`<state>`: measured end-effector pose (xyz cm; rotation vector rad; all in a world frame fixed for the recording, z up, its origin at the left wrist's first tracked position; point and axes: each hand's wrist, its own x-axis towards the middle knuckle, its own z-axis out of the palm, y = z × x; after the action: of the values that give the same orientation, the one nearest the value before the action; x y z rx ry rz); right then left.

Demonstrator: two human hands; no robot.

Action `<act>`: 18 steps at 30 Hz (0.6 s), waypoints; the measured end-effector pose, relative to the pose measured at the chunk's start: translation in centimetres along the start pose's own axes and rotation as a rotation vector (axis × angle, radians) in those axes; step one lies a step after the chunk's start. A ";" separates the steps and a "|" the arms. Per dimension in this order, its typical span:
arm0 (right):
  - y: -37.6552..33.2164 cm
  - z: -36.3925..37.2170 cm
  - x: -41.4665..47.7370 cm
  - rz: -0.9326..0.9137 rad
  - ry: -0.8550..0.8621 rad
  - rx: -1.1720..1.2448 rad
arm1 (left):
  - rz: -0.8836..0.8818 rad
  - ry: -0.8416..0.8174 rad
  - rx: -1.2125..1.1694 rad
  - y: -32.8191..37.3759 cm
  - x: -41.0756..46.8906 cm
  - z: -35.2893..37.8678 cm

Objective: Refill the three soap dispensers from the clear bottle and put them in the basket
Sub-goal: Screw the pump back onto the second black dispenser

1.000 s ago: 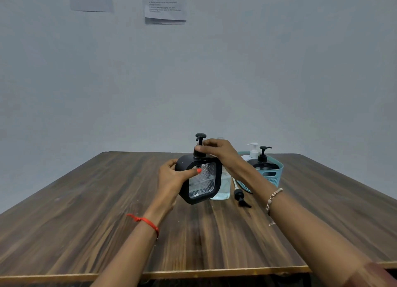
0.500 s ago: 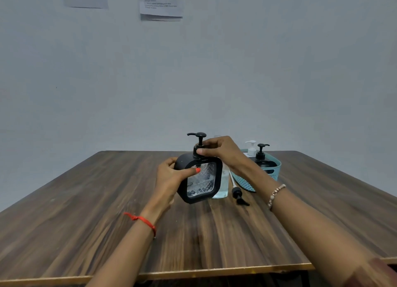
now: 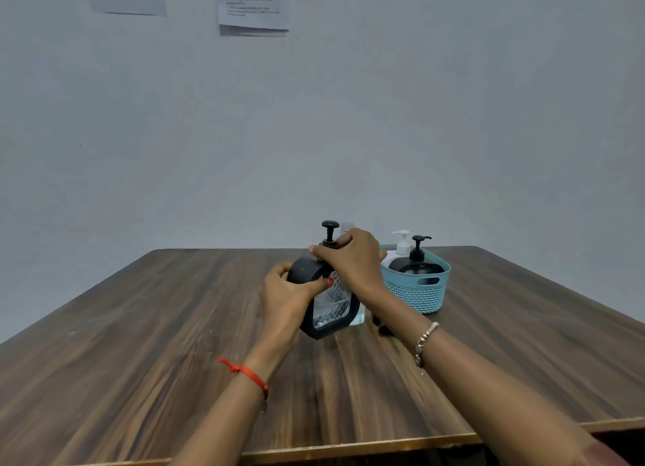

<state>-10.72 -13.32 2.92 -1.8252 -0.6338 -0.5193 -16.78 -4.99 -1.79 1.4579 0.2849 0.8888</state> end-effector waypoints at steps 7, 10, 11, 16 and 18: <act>0.8 -3.5 2.2 0.079 -0.590 0.337 | -0.076 -0.200 -0.158 0.7 0.8 -1.6; 1.0 -4.0 2.2 0.067 -0.616 0.362 | -0.086 -0.264 -0.171 0.8 0.6 -1.8; 1.1 -4.0 2.1 0.070 -0.593 0.363 | -0.086 -0.269 -0.178 0.7 0.5 -1.7; 2.2 -3.3 1.4 0.095 -0.444 0.393 | -0.071 -0.238 -0.206 0.6 0.3 -0.8; 2.3 -3.2 1.1 0.108 -0.389 0.403 | -0.087 -0.236 -0.244 0.3 0.1 -0.4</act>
<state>-8.57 -16.79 3.03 -1.5695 -0.8284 0.0451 -17.15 -4.67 -1.52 1.2971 0.0607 0.6492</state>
